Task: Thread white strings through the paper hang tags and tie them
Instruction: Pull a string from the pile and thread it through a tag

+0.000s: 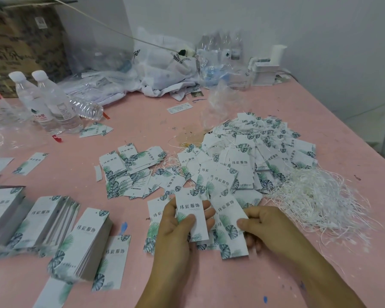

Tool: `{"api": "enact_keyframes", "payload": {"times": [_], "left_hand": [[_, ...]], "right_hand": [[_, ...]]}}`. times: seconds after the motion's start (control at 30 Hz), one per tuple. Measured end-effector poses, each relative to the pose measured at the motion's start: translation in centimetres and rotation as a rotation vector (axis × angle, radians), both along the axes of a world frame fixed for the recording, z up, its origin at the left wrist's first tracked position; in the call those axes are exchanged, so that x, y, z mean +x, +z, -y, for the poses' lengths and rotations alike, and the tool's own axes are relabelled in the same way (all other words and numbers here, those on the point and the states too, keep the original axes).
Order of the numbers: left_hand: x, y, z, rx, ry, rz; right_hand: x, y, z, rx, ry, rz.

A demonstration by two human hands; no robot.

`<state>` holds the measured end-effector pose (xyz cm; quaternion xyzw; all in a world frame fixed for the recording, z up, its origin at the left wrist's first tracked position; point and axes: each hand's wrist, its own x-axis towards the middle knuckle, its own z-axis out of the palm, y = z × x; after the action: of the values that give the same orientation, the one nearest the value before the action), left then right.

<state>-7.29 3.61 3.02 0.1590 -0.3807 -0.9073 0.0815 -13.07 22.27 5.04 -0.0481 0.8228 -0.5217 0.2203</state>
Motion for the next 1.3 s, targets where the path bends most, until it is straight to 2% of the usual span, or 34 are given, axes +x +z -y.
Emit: {"api": "enact_keyframes", "payload": {"times": [0.13, 0.2, 0.5, 0.73, 0.93, 1.03, 1.2, 1.3], "left_hand": [[0.1, 0.2, -0.3, 0.021, -0.036, -0.014], [0.2, 0.5, -0.4, 0.034, -0.069, -0.023], [0.4, 0.7, -0.7, 0.06, -0.092, 0.0], [0.1, 0.8, -0.3, 0.075, -0.08, 0.042], [0.0, 0.9, -0.2, 0.127, -0.032, 0.043], [-0.1, 0.9, 0.0, 0.134, -0.018, 0.018], [-0.1, 0.8, 0.3, 0.131, 0.006, 0.029], [0.0, 1.2, 0.5, 0.13, 0.013, 0.073]], "right_hand": [[0.0, -0.7, 0.1, 0.256, -0.032, -0.297], [-0.1, -0.7, -0.1, 0.27, -0.06, -0.34], [-0.8, -0.7, -0.4, -0.003, -0.061, -0.047], [-0.1, -0.4, 0.2, -0.194, -0.143, -0.119], [0.3, -0.5, 0.8, -0.297, -0.209, -0.42], [0.2, -1.0, 0.7, -0.318, -0.194, -0.491], [0.2, -1.4, 0.7, -0.357, -0.195, -0.467], [0.1, -1.1, 0.5, -0.3, -0.174, -0.356]]}}
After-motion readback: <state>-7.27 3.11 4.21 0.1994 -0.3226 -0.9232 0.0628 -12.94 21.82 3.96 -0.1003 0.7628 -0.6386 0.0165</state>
